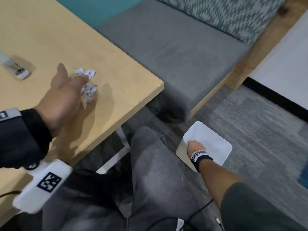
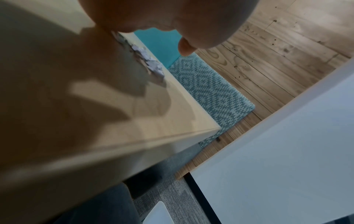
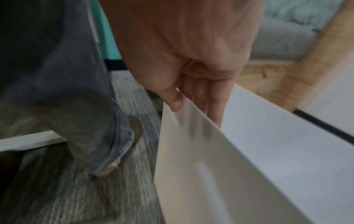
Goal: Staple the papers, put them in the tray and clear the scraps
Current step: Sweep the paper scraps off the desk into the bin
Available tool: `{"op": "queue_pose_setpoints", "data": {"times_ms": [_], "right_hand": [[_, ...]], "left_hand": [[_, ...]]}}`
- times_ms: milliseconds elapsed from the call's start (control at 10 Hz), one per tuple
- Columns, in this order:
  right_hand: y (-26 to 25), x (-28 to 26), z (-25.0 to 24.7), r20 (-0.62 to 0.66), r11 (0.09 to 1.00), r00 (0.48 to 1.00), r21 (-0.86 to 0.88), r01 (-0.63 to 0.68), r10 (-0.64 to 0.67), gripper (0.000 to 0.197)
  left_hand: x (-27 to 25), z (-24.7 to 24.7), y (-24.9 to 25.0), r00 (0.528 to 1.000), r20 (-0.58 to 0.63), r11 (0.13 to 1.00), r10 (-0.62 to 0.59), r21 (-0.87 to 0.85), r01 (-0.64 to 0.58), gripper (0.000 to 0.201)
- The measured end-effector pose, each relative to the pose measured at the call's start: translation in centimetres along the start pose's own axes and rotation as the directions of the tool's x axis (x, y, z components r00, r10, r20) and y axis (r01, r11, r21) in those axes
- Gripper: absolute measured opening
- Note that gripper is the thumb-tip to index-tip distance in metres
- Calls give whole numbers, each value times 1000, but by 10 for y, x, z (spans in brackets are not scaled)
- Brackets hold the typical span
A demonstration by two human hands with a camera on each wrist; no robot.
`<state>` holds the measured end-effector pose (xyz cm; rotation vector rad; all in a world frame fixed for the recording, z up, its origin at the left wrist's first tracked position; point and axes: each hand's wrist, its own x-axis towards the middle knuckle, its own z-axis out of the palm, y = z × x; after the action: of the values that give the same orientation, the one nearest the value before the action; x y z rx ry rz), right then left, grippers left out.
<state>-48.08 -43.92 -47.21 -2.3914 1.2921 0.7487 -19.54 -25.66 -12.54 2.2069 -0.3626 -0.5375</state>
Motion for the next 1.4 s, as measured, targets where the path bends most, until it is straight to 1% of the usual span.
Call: {"op": "queue_pose_setpoints", "data": {"times_ms": [100,200,300,400,500,600,700,800,900,1000,1100,1200,1300,1400], "right_hand": [[-15,-10,-30,-27,997,997,-32,67,-68,32],[-35,-30,-64,-31,985,989,-104,139,-142,28],[-55,-48,-90,-38,962,975,-178,207,-217,25],[-70,-70,-113,-57,936,961,-249,248,-270,24],[-80,-93,-134,-82,916,944,-279,287,-320,26],[-87,-118,-155,-91,893,930,-325,311,-356,29],[-92,-141,-174,-95,871,915,-359,335,-391,28],[-94,-161,-190,-96,856,903,-374,356,-418,22],[-94,-176,-204,-135,853,886,-365,372,-444,17],[-93,-188,-214,-162,826,861,-412,385,-482,20],[-89,-198,-221,-156,761,821,-500,414,-549,23],[-82,-203,-229,-130,676,770,-583,451,-625,22],[-74,-207,-237,-90,596,717,-633,494,-691,23],[-70,-215,-247,-57,527,671,-668,525,-740,25]], "left_hand": [[0,2,-4,998,50,999,47,9,-48,76],[-8,3,3,995,56,996,88,4,-88,74],[2,-3,-3,993,23,991,115,72,-116,79],[10,-13,-6,995,45,989,84,120,-89,79],[10,-11,-3,998,42,977,56,205,-64,69],[3,7,4,999,34,927,22,373,-33,74],[-13,28,15,998,55,909,22,414,-43,81],[-31,43,22,988,138,922,63,370,-110,82],[-26,41,27,989,126,926,81,358,-121,80],[7,24,32,999,33,906,32,420,-43,72],[31,16,30,998,41,873,-48,487,22,73],[38,25,21,998,51,839,-21,545,-10,65],[14,33,26,998,68,782,2,622,-44,58],[-5,47,34,999,51,864,-10,504,-17,59]]}}
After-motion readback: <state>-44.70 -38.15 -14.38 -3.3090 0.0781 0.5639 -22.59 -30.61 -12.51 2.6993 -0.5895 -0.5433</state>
